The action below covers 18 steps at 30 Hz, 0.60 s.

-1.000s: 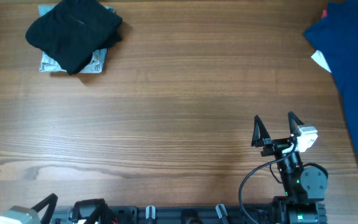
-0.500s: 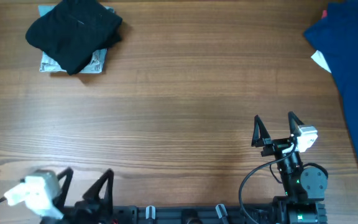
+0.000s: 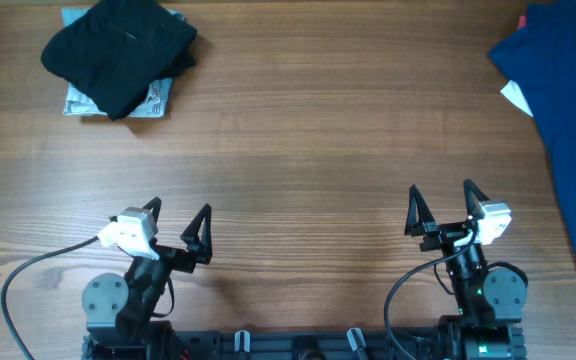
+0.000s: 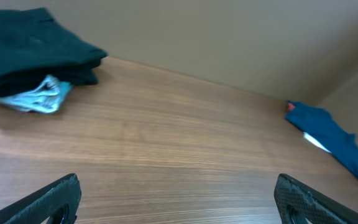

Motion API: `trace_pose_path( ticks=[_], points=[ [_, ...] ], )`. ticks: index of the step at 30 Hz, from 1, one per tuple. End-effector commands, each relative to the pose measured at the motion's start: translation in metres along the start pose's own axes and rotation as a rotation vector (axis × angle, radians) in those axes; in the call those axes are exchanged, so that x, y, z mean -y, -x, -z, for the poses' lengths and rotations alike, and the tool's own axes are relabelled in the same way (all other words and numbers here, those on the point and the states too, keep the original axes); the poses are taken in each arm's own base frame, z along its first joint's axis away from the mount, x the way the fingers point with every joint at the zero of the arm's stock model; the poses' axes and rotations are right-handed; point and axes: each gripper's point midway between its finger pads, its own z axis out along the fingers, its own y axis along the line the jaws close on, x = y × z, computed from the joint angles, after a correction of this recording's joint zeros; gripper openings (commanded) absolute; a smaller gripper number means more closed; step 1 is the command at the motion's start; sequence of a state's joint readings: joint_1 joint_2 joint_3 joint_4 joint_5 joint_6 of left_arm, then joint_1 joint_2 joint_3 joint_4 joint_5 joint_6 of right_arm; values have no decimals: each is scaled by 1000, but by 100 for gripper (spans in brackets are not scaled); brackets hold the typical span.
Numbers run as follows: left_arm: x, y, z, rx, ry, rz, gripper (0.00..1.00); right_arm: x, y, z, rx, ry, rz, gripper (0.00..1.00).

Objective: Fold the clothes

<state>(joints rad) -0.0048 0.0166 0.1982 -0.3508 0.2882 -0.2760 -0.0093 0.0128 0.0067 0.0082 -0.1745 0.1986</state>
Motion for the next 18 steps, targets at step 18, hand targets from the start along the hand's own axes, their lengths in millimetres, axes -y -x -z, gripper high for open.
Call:
trace_pose_path(
  ticks=[18],
  points=[
    [-19,-10,-20,120,41,-322,100,1,3,0,14,-11,16,100]
  ],
)
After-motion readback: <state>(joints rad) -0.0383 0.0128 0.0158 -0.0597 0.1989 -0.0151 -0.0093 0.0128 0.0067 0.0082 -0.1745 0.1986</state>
